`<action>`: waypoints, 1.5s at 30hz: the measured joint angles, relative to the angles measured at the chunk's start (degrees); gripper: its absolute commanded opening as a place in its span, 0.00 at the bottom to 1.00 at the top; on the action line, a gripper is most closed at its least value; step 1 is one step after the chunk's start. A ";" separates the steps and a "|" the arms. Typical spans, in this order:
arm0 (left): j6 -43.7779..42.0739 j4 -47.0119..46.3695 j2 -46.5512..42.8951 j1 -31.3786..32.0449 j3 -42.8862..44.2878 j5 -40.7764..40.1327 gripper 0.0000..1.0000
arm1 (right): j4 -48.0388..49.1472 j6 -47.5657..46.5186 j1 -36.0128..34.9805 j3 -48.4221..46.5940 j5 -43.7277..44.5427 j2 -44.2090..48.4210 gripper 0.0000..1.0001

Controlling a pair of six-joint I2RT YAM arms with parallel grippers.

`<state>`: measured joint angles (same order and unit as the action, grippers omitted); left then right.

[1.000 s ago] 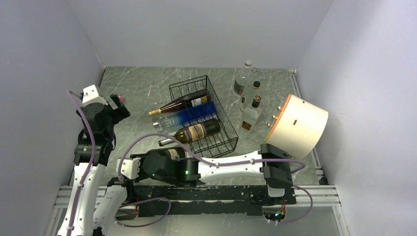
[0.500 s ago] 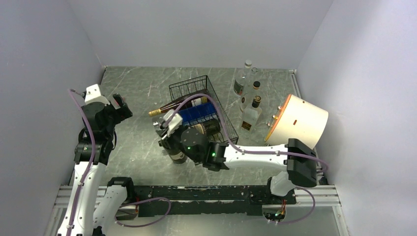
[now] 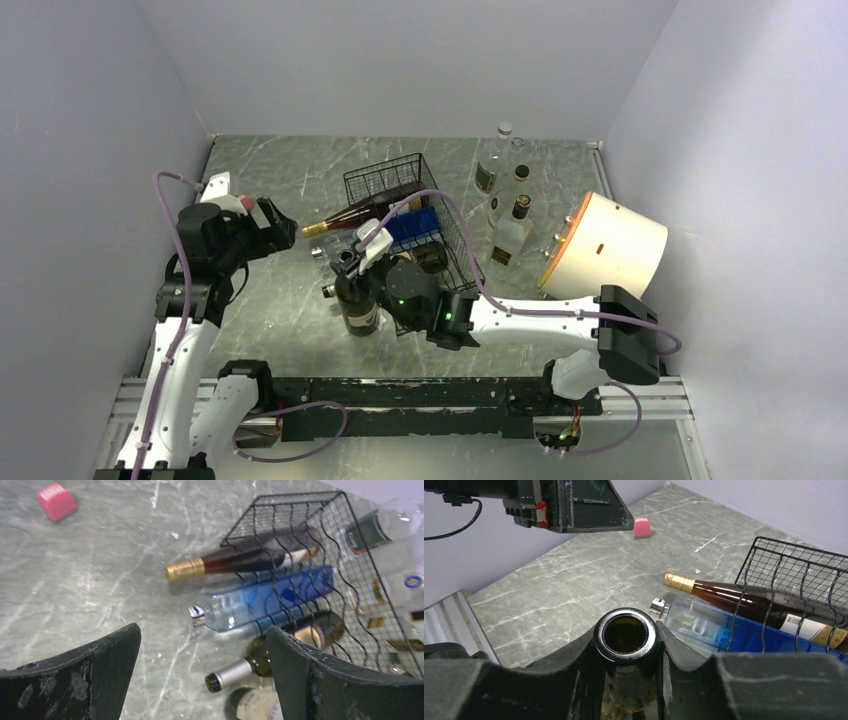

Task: Take the wine bottle off the wine rack

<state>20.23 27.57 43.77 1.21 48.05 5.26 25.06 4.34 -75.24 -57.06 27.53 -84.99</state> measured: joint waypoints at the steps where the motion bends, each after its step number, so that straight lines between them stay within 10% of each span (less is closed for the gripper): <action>1: 0.72 0.66 -0.44 0.00 0.00 1.16 0.99 | 0.20 0.17 0.00 0.48 0.02 0.39 0.48; 10: 3.67 9.38 -2.32 0.00 7.34 8.92 0.95 | -3.65 0.87 -0.35 0.85 -2.43 2.71 0.99; 20: -2.95 17.62 0.96 0.33 16.22 20.48 0.94 | -6.67 -3.48 -0.07 3.39 -4.26 19.58 1.00; 26: -7.98 20.28 7.04 11.30 24.85 19.71 1.00 | -8.31 -6.05 6.01 8.39 -1.77 29.70 1.00; 35: -9.07 23.04 13.77 37.86 27.54 2.32 1.00 | -11.54 -7.34 8.44 10.82 2.29 36.09 1.00; 45: -4.90 25.68 14.05 49.57 26.40 -13.53 0.89 | -13.53 -8.17 8.55 10.78 3.82 36.30 1.00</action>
<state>15.33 53.25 57.82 50.78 74.46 -8.27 11.53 -3.84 -66.70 -46.28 31.35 -48.69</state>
